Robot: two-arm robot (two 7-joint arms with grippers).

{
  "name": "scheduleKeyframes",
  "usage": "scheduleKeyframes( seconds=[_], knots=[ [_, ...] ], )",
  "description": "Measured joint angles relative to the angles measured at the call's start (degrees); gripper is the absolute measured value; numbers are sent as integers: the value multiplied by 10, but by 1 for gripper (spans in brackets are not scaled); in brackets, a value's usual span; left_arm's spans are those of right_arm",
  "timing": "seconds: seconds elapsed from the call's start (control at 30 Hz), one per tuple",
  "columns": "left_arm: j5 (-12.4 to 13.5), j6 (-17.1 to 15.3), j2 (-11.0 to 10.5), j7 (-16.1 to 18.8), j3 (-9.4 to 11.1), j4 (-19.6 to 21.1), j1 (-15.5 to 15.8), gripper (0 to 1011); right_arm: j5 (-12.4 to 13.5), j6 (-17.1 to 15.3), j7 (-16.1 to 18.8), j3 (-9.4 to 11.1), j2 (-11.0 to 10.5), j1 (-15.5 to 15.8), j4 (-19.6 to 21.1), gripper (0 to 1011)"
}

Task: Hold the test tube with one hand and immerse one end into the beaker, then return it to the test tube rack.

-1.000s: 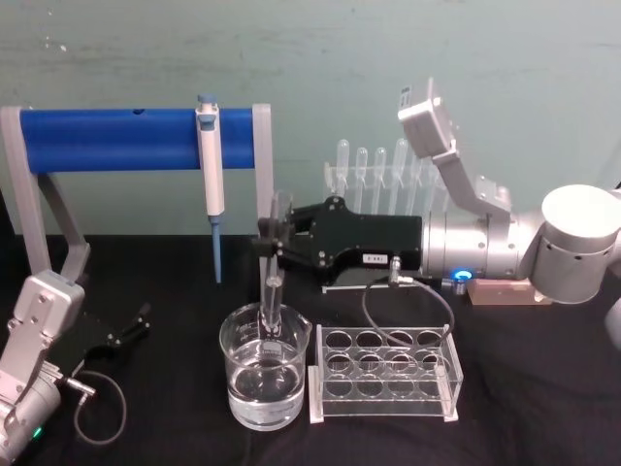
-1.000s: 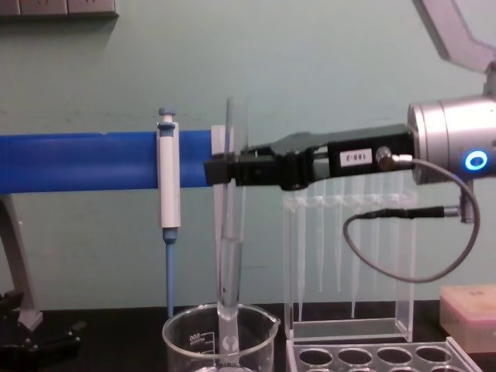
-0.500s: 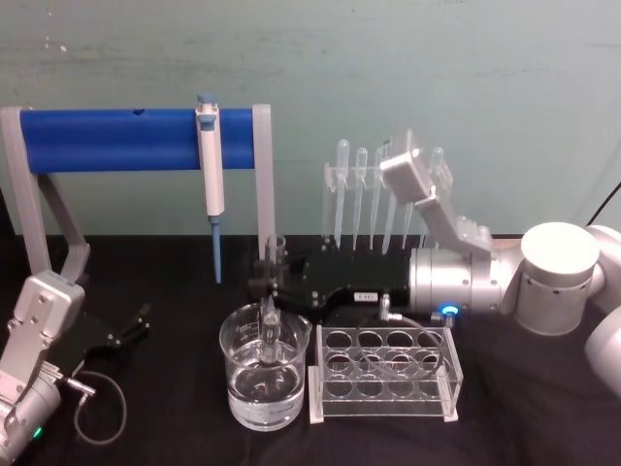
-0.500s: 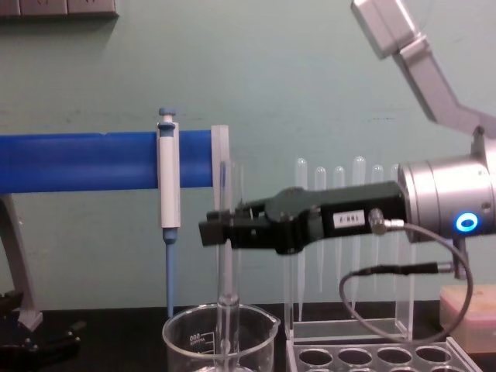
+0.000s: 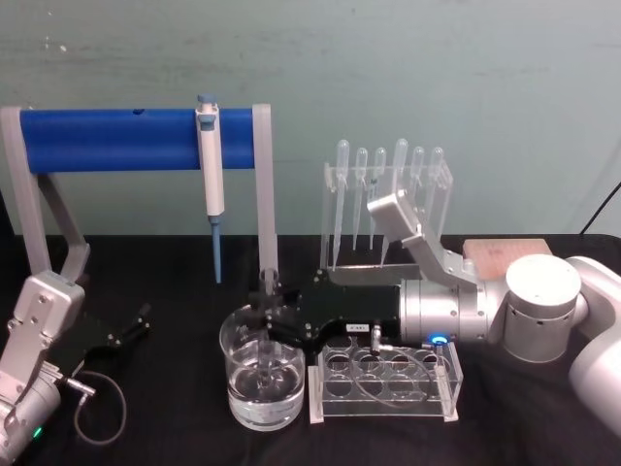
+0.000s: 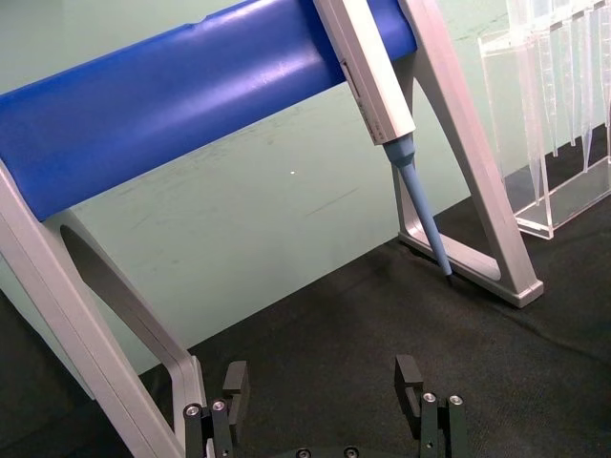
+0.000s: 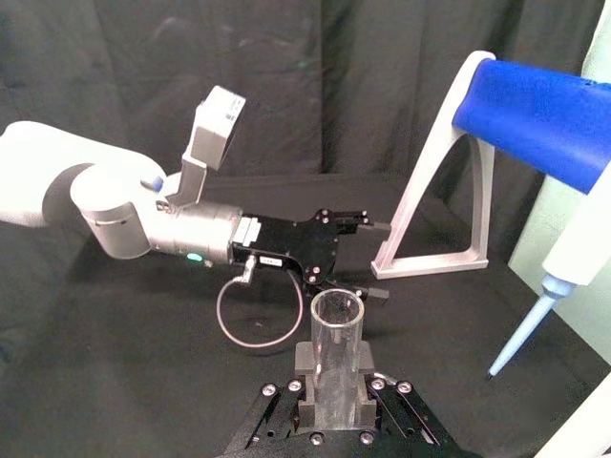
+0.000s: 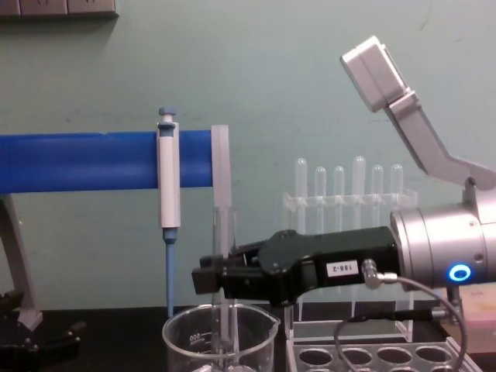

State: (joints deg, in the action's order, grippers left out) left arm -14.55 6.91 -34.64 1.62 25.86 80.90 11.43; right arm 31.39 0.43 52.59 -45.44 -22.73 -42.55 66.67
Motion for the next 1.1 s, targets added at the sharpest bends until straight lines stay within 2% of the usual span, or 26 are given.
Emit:
scheduleKeyframes(
  seconds=[0.53, 1.1],
  knots=[
    [0, 0, 0, 0, 0, 0, 0, 1000, -26, 33, 0, 8, 4, 15, -5, 225],
    [0, 0, 0, 0, 0, 0, 0, 1000, -39, 42, -3, 18, 10, 20, -8, 225]
  ],
)
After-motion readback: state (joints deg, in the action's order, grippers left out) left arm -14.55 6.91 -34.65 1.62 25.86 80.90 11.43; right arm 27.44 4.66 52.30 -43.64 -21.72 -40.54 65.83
